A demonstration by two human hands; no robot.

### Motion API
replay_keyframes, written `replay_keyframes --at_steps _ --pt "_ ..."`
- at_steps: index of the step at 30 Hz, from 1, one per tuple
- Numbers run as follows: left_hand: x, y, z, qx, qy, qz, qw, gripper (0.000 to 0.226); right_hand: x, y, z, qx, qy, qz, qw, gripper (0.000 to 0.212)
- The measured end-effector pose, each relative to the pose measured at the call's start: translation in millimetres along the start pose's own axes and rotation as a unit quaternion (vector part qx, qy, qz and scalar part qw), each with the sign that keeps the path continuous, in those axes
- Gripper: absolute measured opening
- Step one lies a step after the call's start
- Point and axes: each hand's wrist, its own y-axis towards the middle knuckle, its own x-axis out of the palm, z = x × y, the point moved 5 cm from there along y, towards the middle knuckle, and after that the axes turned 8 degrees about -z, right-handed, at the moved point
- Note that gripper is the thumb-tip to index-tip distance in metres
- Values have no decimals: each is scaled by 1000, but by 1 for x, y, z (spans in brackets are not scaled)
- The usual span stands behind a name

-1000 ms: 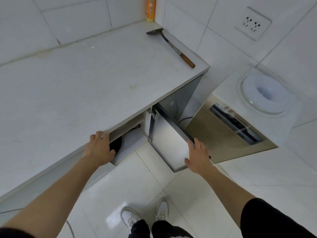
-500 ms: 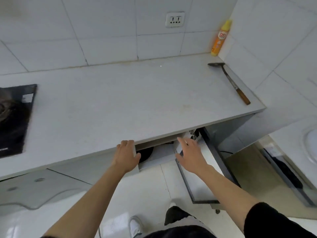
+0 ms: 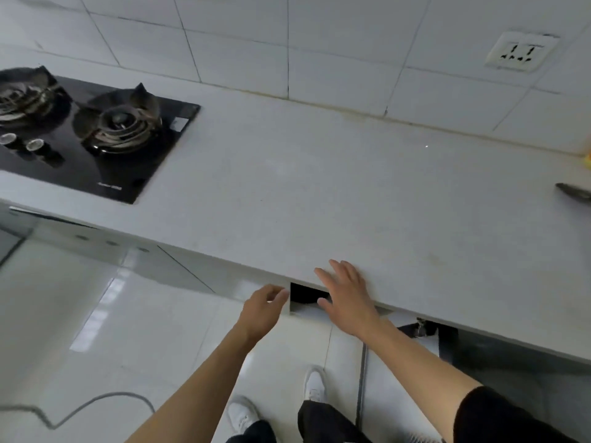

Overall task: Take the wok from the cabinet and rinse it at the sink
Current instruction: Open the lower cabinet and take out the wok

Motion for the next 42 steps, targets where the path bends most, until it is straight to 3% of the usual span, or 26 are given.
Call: replay_keyframes --at_steps 3,5,8,11,15,22,26,32,37,42 --pt "11 2 -1 -29 -123 1 992 29 3 7 8 -6 -17 -20 1000 59" --pt "16 9 -3 -63 -258 6 964 35 7 10 12 -4 -19 -20 1000 59" --pt "19 23 -9 -79 -460 40 883 42 12 11 15 0 -33 -19 999 62" --pt "21 37 -16 -76 -588 53 803 53 14 12 17 -5 -42 -34 999 67" --pt "24 47 -22 -68 -675 44 733 65 14 14 17 -3 -53 -50 997 73" --pt "31 61 -18 -41 -731 50 680 67 14 13 12 0 -69 -59 996 76" --pt "31 67 -17 -31 -725 51 686 63 14 11 12 -5 -67 -51 996 76" --pt "30 60 -40 -50 -682 62 727 56 14 10 12 -2 -61 -60 996 77" --pt "27 34 -59 -58 -613 61 786 35 14 7 9 0 -54 -73 996 79" --pt "12 -3 -92 -95 -443 144 880 57 23 -7 -25 -25 -29 -53 998 73"
